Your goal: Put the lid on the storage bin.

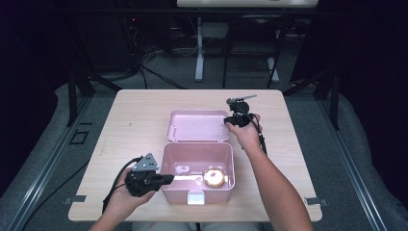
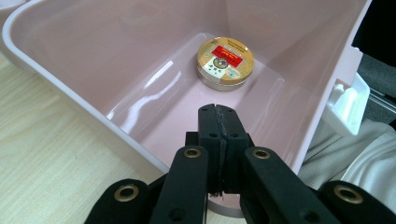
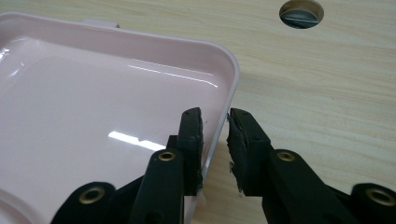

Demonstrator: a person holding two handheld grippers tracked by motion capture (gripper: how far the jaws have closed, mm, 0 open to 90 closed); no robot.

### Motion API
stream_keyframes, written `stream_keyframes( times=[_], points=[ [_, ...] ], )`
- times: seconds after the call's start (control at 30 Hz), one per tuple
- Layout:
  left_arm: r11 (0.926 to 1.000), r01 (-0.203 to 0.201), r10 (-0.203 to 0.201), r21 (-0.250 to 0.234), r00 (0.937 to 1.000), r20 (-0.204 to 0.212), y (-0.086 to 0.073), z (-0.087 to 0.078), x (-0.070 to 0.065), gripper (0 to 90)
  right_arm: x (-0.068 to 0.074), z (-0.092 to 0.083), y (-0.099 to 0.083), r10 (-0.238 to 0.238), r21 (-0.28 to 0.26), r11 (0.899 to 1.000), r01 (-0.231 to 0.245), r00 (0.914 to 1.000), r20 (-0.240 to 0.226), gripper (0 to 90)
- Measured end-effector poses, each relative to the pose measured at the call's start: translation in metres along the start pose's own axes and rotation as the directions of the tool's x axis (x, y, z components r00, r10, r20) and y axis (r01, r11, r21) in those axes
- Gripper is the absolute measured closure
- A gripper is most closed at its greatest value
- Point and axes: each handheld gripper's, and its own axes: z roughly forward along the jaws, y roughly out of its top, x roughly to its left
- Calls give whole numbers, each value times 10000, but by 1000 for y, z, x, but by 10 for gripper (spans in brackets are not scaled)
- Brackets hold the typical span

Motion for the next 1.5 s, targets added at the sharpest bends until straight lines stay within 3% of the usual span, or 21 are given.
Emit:
stream_keyframes(
  times=[0.67, 1.5],
  points=[
    [10000, 40, -40, -17, 10000, -1, 0, 0, 0, 900, 0, 1, 4, 546, 407, 9977, -545, 9985, -16, 792],
    [10000, 25, -25, -48, 10000, -15, 0, 0, 0, 900, 4, -6, 7, 830, 156, 9964, -829, 9966, 2, 819]
  ],
)
